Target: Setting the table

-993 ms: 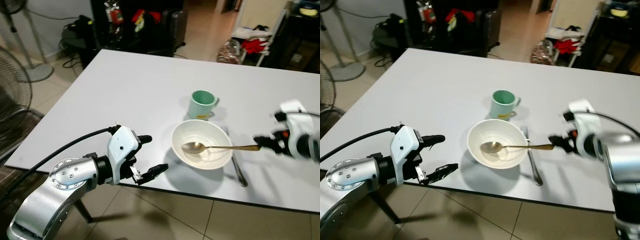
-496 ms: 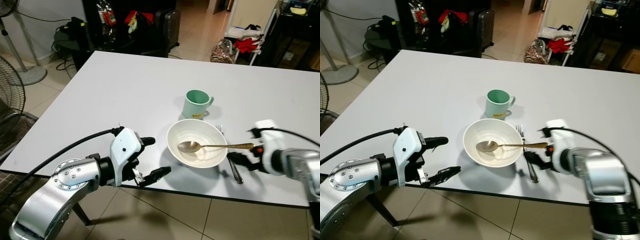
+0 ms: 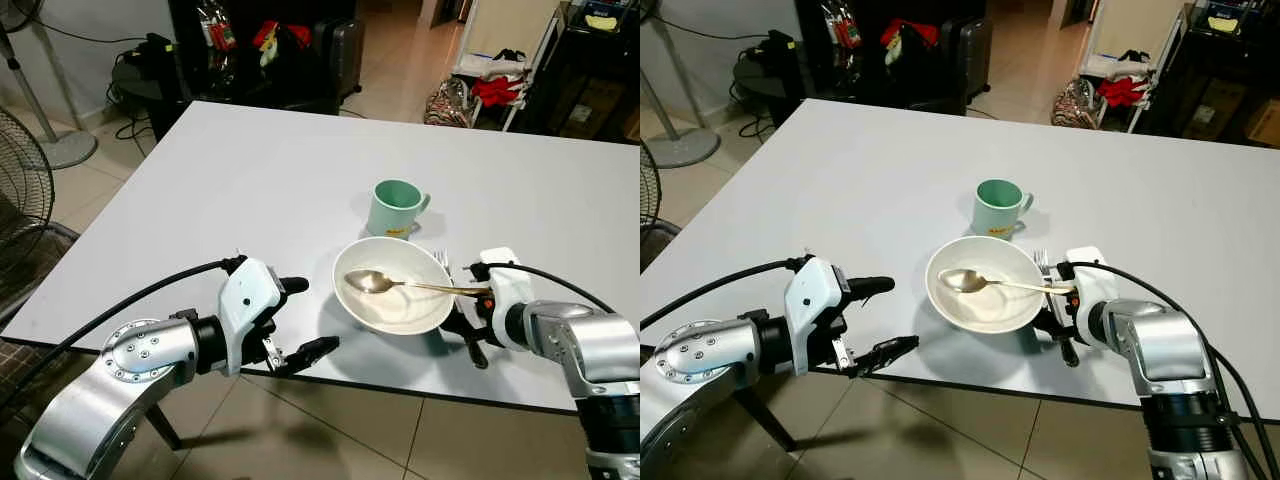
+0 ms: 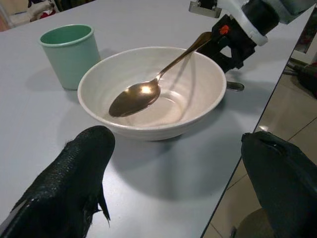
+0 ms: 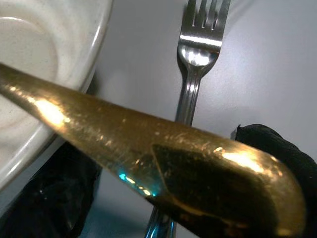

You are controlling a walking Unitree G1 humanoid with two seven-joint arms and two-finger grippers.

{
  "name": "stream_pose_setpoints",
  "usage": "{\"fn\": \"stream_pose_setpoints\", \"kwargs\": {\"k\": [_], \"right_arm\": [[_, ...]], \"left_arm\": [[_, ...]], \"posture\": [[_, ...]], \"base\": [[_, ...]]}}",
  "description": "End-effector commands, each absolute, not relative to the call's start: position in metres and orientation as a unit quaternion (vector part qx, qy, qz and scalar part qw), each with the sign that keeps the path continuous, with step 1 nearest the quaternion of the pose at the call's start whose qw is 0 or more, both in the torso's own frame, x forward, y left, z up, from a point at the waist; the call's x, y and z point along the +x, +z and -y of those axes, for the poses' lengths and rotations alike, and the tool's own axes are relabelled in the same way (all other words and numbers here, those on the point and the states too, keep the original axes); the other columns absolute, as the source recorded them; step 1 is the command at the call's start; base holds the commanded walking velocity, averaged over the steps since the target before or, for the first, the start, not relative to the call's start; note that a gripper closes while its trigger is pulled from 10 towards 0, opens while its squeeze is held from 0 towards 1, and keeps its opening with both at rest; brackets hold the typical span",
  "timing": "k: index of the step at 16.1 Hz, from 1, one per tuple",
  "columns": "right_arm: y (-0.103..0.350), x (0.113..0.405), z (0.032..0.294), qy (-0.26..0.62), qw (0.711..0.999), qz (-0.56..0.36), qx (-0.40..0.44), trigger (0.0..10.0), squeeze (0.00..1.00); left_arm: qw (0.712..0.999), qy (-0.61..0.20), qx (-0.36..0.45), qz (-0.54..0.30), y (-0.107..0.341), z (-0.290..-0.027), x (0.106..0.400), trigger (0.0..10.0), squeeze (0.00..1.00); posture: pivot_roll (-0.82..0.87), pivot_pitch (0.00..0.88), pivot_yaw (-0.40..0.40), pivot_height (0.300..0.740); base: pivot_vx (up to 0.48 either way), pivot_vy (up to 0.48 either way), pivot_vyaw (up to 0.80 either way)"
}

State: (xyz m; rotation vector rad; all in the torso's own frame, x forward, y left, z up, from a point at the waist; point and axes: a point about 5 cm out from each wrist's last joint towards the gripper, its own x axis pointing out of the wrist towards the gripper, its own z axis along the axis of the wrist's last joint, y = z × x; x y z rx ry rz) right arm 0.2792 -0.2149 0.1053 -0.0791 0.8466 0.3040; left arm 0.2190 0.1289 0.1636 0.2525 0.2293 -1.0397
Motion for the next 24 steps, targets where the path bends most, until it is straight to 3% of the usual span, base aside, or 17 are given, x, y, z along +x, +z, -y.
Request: {"fn": "stream_pose_setpoints", "kwargs": {"k": [1,2,24], "right_arm": [[0.104,0.281,0.216,0.14,0.905,-0.4,-0.041,1.7,0.0],[0.101,0.283,0.216,0.137,0.908,-0.394,-0.043,0.0,0.0],[0.087,0.29,0.233,0.103,0.912,-0.393,-0.061,0.0,0.0]], "left_arm": [[0.854,-0.496,0.123,-0.103,0.167,-0.129,0.219,10.0,0.36],[0.853,-0.496,0.123,-0.103,0.167,-0.129,0.219,10.0,0.36],[0.852,-0.497,0.133,-0.098,0.171,-0.131,0.225,10.0,0.36]], "posture": [[-0.11,0.0,-0.035,0.74],[-0.11,0.0,-0.035,0.74],[-0.09,0.0,-0.026,0.74]], "base": [[0.0,0.0,0.0],[0.0,0.0,0.0],[0.0,0.0,0.0]]}}
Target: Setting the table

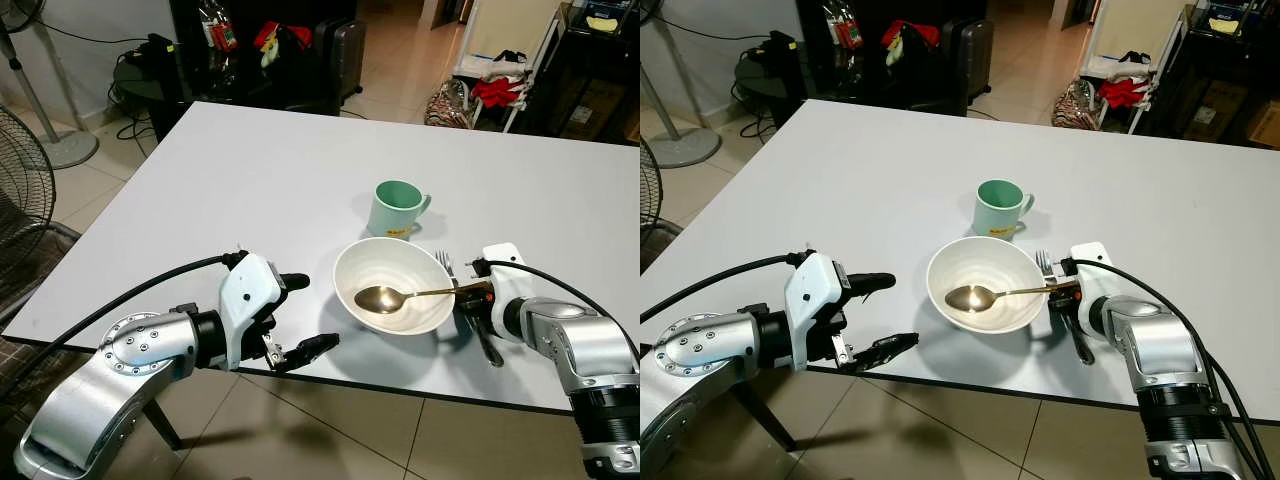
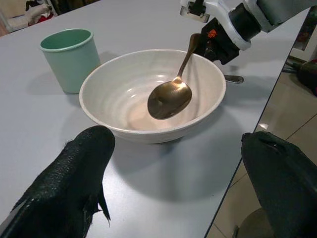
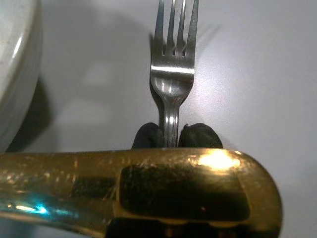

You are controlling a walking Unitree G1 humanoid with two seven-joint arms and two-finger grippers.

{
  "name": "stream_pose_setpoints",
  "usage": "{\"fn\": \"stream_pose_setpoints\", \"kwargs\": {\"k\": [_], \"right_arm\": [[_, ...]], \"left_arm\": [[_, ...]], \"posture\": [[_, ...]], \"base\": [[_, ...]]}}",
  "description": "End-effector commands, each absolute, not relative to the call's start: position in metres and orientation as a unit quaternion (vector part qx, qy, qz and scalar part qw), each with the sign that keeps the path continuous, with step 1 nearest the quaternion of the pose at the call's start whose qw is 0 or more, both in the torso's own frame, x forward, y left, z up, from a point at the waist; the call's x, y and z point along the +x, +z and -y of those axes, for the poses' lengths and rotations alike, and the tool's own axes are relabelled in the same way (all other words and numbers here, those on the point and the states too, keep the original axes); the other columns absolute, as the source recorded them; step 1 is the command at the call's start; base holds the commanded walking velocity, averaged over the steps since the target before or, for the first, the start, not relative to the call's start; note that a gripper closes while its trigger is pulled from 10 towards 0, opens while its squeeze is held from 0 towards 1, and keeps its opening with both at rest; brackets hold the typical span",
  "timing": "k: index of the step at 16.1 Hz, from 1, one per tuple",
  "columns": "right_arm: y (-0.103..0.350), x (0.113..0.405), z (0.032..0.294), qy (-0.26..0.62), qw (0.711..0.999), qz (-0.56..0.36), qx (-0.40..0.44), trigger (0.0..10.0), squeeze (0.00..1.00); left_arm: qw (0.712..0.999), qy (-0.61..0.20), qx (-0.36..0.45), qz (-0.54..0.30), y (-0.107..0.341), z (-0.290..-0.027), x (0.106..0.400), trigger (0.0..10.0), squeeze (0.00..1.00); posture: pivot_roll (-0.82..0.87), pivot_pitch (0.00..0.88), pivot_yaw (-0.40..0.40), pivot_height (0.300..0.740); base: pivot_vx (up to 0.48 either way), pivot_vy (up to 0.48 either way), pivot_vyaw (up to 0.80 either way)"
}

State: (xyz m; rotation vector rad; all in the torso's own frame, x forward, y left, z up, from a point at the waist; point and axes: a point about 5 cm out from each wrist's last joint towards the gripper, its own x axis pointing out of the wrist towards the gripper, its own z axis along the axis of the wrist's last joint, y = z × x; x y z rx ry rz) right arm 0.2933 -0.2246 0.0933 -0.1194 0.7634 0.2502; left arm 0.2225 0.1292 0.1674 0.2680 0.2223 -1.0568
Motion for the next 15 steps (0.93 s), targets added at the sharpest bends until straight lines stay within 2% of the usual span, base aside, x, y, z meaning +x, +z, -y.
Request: {"fn": "stream_pose_setpoints", "kwargs": {"k": [1,10,13,15], "right_arm": [[0.086,0.289,0.234,0.099,0.911,-0.395,-0.06,0.0,0.0],[0.091,0.287,0.256,0.055,0.916,-0.394,-0.043,0.0,0.0],[0.13,0.295,0.287,0.017,0.934,-0.35,-0.072,0.0,0.0],[0.151,0.299,0.294,0.024,0.943,-0.319,-0.087,0.0,0.0]], "left_arm": [[0.852,-0.497,0.133,-0.098,0.171,-0.13,0.225,10.0,0.36],[0.851,-0.5,0.131,-0.093,0.171,-0.129,0.226,10.0,0.35],[0.853,-0.497,0.129,-0.092,0.171,-0.13,0.225,10.0,0.35],[0.854,-0.496,0.129,-0.092,0.171,-0.13,0.225,10.0,0.35]], "posture": [[-0.1,0.0,-0.024,0.74],[-0.1,0.0,-0.03,0.74],[-0.1,0.0,-0.032,0.74],[-0.1,0.0,-0.03,0.74]], "base": [[0.0,0.0,0.0],[0.0,0.0,0.0],[0.0,0.0,0.0],[0.0,0.0,0.0]]}}
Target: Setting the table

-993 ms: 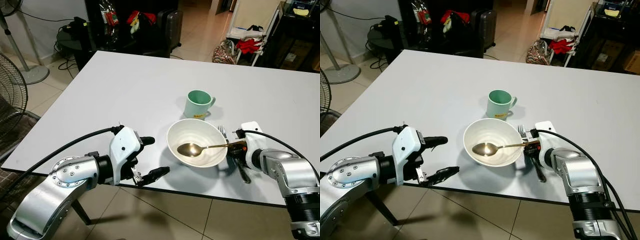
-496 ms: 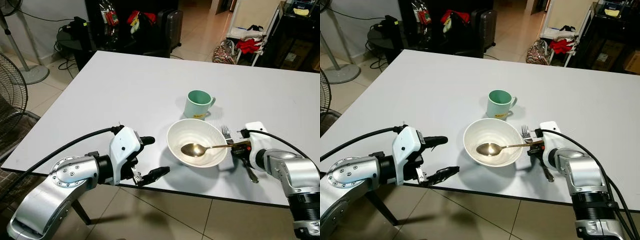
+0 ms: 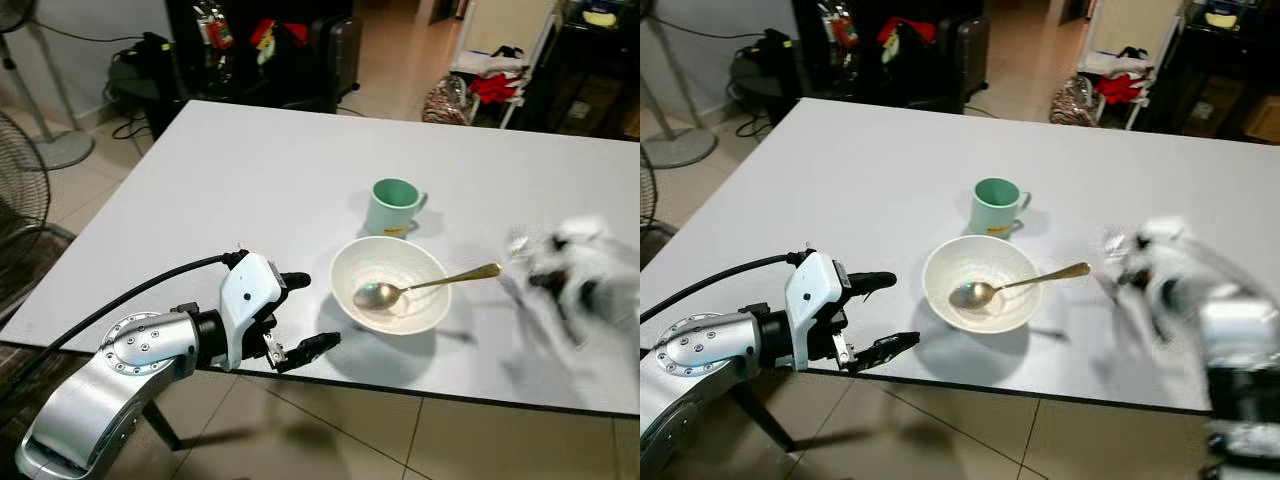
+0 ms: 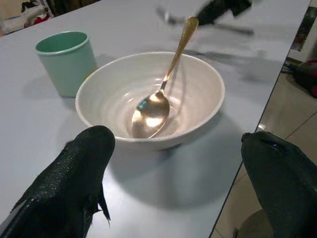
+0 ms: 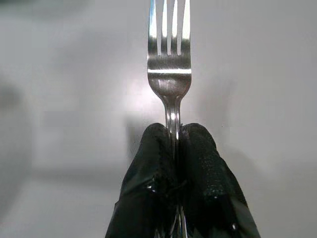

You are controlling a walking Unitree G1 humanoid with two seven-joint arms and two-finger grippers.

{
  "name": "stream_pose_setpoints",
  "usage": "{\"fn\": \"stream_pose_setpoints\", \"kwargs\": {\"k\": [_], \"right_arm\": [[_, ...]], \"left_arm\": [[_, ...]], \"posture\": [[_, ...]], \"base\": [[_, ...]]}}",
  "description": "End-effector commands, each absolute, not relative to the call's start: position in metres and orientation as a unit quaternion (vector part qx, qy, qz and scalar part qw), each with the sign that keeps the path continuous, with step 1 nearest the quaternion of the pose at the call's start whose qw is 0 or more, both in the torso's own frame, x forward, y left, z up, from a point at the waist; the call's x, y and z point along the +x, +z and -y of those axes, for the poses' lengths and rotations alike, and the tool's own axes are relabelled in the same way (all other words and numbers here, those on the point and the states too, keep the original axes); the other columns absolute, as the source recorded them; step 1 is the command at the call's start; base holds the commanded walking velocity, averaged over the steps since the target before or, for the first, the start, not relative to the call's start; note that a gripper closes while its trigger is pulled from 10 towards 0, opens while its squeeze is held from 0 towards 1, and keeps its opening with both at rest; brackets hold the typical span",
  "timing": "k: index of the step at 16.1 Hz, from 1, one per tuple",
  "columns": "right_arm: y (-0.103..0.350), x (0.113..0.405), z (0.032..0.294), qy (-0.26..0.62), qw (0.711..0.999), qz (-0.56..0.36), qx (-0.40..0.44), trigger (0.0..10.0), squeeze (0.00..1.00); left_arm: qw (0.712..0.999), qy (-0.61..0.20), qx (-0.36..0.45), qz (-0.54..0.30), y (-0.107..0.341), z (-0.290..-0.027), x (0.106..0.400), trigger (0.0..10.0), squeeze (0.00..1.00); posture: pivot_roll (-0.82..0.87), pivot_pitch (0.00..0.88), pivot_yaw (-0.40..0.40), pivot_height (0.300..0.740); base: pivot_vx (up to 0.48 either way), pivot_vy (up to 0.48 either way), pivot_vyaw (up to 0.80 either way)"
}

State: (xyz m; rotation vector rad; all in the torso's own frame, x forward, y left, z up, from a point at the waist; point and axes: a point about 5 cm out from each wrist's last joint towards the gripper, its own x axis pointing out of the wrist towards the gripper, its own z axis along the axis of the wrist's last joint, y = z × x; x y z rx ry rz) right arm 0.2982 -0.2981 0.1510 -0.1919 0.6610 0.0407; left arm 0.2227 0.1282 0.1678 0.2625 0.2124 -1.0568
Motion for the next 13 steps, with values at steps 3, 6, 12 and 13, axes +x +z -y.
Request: {"fn": "stream_pose_setpoints", "kwargs": {"k": [3,6,12,13], "right_arm": [[0.21,0.312,0.281,0.127,0.96,-0.224,-0.112,0.0,0.0],[0.236,0.312,0.258,0.24,0.934,-0.208,-0.165,0.0,0.0],[0.224,0.302,0.208,0.453,0.795,-0.26,-0.308,0.0,0.0],[0.22,0.306,0.205,0.468,0.775,-0.267,-0.329,0.0,0.0]], "left_arm": [[0.854,-0.496,0.129,-0.089,0.172,-0.129,0.228,10.0,0.35],[0.852,-0.499,0.128,-0.088,0.174,-0.128,0.229,10.0,0.35],[0.85,-0.501,0.136,-0.092,0.174,-0.129,0.233,10.0,0.35],[0.847,-0.505,0.136,-0.094,0.175,-0.128,0.234,10.0,0.35]], "posture": [[-0.11,0.0,-0.021,0.74],[-0.11,0.0,-0.012,0.74],[-0.1,0.0,-0.015,0.74],[-0.1,0.0,-0.014,0.74]], "base": [[0.0,0.0,0.0],[0.0,0.0,0.0],[0.0,0.0,0.0],[0.0,0.0,0.0]]}}
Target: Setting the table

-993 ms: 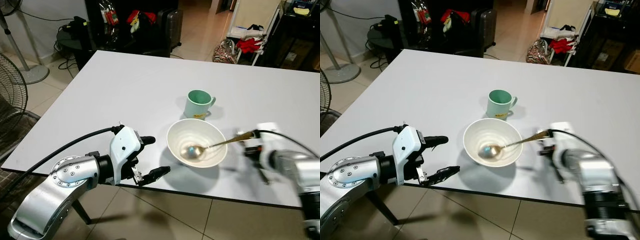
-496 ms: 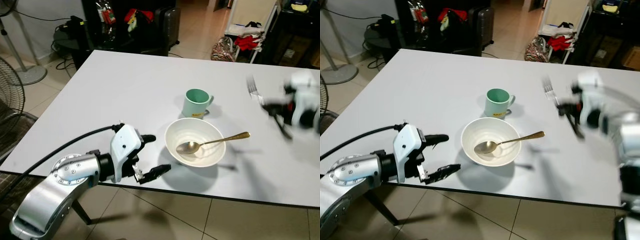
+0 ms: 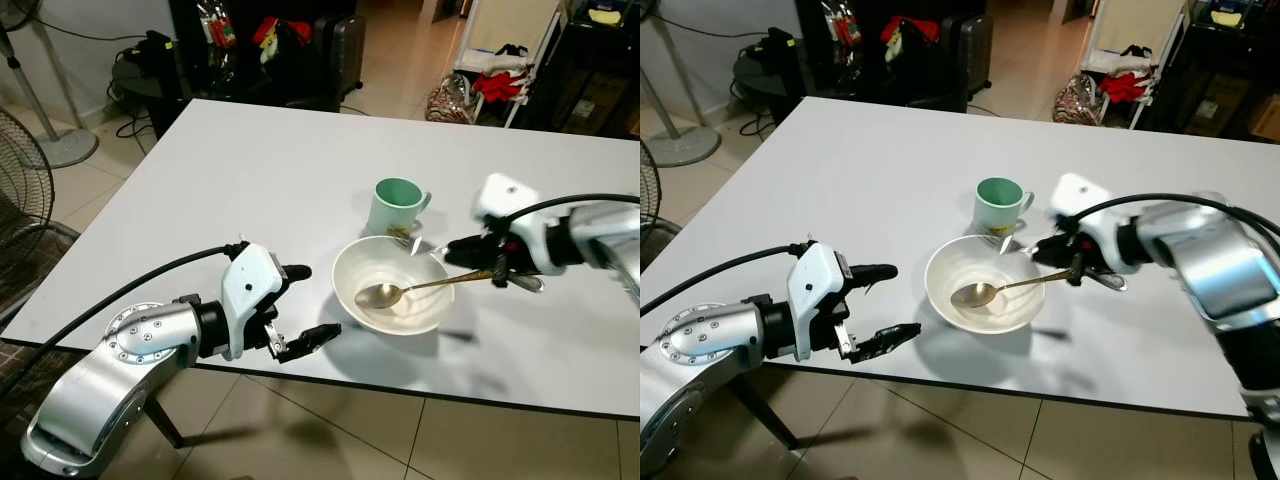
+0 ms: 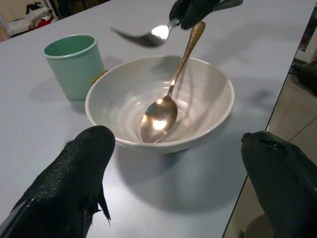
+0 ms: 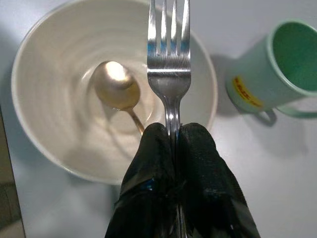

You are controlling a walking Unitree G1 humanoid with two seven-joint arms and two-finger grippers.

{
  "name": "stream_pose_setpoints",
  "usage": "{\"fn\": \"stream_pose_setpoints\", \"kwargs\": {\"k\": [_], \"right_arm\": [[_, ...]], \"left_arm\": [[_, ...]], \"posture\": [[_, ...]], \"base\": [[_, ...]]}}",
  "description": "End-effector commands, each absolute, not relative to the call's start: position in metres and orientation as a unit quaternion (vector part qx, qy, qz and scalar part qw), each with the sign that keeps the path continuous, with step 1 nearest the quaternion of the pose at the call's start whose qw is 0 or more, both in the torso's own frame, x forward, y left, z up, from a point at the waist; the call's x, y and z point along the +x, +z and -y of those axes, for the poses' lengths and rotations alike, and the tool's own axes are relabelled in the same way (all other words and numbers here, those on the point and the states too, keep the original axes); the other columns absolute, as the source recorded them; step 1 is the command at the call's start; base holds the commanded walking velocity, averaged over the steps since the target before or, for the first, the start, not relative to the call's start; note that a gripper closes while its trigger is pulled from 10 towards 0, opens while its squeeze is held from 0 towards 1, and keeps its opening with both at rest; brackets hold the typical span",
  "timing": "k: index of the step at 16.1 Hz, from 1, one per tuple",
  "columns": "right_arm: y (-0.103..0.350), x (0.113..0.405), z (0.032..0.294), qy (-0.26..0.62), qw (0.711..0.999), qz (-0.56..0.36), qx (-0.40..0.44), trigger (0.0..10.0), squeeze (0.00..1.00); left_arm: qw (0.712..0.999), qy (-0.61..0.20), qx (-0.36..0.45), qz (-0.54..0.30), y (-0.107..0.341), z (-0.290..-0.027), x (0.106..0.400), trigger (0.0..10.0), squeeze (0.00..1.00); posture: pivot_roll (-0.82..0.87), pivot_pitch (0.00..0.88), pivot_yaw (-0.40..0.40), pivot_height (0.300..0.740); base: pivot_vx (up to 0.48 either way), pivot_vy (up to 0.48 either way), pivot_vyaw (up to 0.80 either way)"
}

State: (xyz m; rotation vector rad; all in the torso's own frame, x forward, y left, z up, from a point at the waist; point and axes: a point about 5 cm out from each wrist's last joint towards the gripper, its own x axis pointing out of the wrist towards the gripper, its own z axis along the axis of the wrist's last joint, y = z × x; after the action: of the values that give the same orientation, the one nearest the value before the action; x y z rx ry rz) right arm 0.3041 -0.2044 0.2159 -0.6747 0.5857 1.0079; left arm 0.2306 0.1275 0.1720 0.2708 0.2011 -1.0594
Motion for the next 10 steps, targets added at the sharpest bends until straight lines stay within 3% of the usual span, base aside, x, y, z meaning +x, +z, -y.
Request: {"fn": "stream_pose_setpoints", "kwargs": {"k": [1,4,7,8,9,10], "right_arm": [[0.219,0.306,0.203,0.476,0.768,-0.27,-0.333,0.0,0.0],[0.208,0.301,0.2,0.525,0.7,-0.298,-0.381,0.0,0.0],[0.202,0.309,0.197,0.526,0.688,-0.302,-0.399,0.0,0.0],[0.201,0.315,0.194,0.525,0.683,-0.3,-0.41,4.1,0.0],[0.2,0.318,0.192,0.524,0.68,-0.299,-0.417,5.4,0.0],[0.2,0.321,0.189,0.524,0.676,-0.296,-0.426,10.0,0.0]], "left_arm": [[0.845,-0.507,0.139,-0.097,0.174,-0.128,0.233,10.0,0.35],[0.84,-0.509,0.15,-0.111,0.169,-0.128,0.236,10.0,0.35],[0.838,-0.506,0.158,-0.126,0.167,-0.131,0.236,10.0,0.35],[0.836,-0.506,0.165,-0.135,0.165,-0.132,0.237,10.0,0.35],[0.834,-0.507,0.168,-0.138,0.164,-0.133,0.237,10.0,0.35],[0.834,-0.506,0.169,-0.141,0.164,-0.134,0.237,10.0,0.35]], "posture": [[-0.1,0.0,-0.013,0.74],[-0.09,0.0,-0.014,0.74],[-0.09,0.0,-0.013,0.74],[-0.09,0.0,-0.013,0.74],[-0.09,0.0,-0.014,0.74],[-0.09,0.0,-0.011,0.74]], "base": [[0.0,0.0,0.0],[0.0,0.0,0.0],[0.0,0.0,0.0],[0.0,0.0,0.0],[0.0,0.0,0.0],[0.0,0.0,0.0]]}}
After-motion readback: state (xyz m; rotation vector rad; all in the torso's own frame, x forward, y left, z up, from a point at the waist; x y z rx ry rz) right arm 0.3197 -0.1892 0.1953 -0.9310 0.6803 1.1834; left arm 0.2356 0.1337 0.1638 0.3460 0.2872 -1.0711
